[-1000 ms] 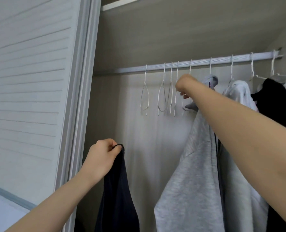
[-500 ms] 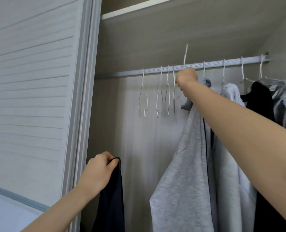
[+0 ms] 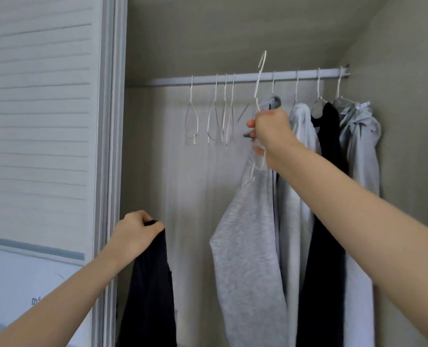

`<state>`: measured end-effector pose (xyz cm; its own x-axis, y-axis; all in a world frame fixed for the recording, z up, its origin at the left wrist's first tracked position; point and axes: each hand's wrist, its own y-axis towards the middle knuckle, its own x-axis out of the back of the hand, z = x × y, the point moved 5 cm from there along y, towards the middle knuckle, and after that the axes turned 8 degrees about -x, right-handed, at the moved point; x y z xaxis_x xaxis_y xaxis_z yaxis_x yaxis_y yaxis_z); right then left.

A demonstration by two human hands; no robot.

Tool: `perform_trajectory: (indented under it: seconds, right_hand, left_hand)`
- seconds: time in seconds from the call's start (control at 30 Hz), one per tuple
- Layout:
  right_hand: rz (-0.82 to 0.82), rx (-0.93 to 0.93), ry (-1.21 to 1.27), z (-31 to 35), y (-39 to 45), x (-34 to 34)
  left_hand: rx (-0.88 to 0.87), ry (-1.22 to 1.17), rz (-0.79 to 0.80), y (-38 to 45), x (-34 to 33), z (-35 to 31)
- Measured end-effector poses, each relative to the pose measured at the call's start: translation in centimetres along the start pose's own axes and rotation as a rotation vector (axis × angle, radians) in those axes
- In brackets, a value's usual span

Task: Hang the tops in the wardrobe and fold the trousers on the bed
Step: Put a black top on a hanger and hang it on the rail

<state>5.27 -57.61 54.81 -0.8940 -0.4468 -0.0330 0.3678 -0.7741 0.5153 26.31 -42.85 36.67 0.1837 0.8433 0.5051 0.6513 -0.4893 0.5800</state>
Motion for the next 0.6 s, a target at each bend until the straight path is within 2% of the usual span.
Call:
perform_trajectory:
  seconds: [0.07,0.17,0.3,0.43,0.6]
  right_hand:
    - [0.0,-0.085,0.049,-1.4,-1.9,1.8]
    - [0.045,-0.118,0.028,-3.3,-6.2,4.9]
    - [0.27,-0.195,0.159,-5.3,-11.1,8.5]
    - [0.505,-0.386,0.288,-7.1,-13.9,10.8]
    - [0.693,-0.554,0.367,-9.7,-15.1,13.3]
  left_hand:
    - [0.01,0.009,0.003,0.1,0.1,0.3]
    - [-0.034,0.106,0.023,0.3,0.0,0.4]
    - [-0.074,0.235,0.059,0.3,-0.6,0.1]
    - [-0.072,0.321,0.114,0.5,-1.6,0.4]
    - [0.009,0.386,0.15,0.9,-2.2,1.6]
